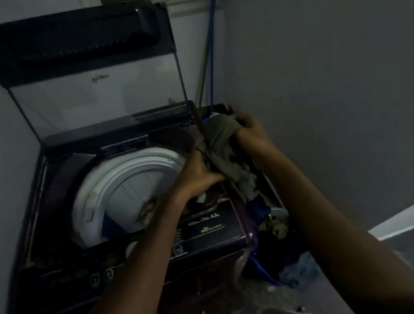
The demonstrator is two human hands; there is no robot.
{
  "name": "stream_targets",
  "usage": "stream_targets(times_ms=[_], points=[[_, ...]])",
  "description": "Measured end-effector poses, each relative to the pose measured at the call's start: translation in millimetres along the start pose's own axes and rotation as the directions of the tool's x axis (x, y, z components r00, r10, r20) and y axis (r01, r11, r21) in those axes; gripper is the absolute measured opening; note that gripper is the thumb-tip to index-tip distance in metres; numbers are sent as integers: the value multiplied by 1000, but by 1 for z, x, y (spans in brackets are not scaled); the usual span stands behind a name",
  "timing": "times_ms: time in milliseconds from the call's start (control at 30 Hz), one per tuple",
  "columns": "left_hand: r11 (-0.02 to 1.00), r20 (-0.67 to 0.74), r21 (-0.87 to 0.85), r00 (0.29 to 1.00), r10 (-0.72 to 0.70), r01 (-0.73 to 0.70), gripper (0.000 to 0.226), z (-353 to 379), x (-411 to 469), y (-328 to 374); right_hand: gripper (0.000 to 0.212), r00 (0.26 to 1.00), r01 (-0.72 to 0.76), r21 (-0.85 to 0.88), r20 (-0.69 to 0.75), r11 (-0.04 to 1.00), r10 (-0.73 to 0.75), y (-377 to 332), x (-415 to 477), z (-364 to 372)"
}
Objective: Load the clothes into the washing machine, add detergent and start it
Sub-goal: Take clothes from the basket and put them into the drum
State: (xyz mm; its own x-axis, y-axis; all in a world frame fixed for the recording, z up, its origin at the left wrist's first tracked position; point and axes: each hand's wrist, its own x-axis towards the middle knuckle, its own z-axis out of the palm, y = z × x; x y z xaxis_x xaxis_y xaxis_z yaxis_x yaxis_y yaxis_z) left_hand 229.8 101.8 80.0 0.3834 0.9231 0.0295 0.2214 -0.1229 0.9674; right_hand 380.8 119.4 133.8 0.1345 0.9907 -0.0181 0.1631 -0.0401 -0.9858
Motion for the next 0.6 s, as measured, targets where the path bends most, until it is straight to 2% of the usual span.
stream_targets(times_ms=[100, 167, 233, 300, 367, 433, 467, 500, 533, 600], points=[[983, -219, -171, 970, -103, 66, 81, -34, 1, 11, 25, 995, -10, 95, 103, 995, 0, -14, 2, 39], [978, -345, -185, 926, -154, 94, 58, -60, 4, 7, 34, 966, -30, 207, 256, 978, -24, -16, 0, 55], [974, -417, -209, 893, -168, 86, 44, -83, 4, 4, 40, 933, -4, 178, 354, 984, -61, -8, -1, 62], [967, -483, -254, 861, -161, 39, 36, -103, 1, 2, 53, 922, 86, -100, 385, 991, -41, 8, -2, 64], [951, -513, -308, 840, -173, 8, 32, -119, -3, 3, 65, 921, 200, -477, 389, 856, 1, 32, -1, 67], [951, -520, -309, 837, -168, -1, 35, -134, -4, 0, 56, 925, 254, -694, 378, 674, 41, 51, -3, 77], [957, -512, -291, 845, -151, -6, 34, -141, -4, -5, 45, 939, 240, -734, 342, 635, 41, 57, -4, 86], [965, -503, -263, 854, -133, -5, 35, -147, -5, -11, 36, 953, 204, -738, 300, 643, 42, 61, -2, 96], [974, -495, -226, 859, -128, 15, 38, -154, -7, -17, 29, 966, 146, -696, 255, 703, 51, 62, -1, 108], [992, -527, -89, 841, -122, 88, 44, -165, -16, -29, 20, 982, -9, -471, 164, 882, 98, 63, 6, 131]])
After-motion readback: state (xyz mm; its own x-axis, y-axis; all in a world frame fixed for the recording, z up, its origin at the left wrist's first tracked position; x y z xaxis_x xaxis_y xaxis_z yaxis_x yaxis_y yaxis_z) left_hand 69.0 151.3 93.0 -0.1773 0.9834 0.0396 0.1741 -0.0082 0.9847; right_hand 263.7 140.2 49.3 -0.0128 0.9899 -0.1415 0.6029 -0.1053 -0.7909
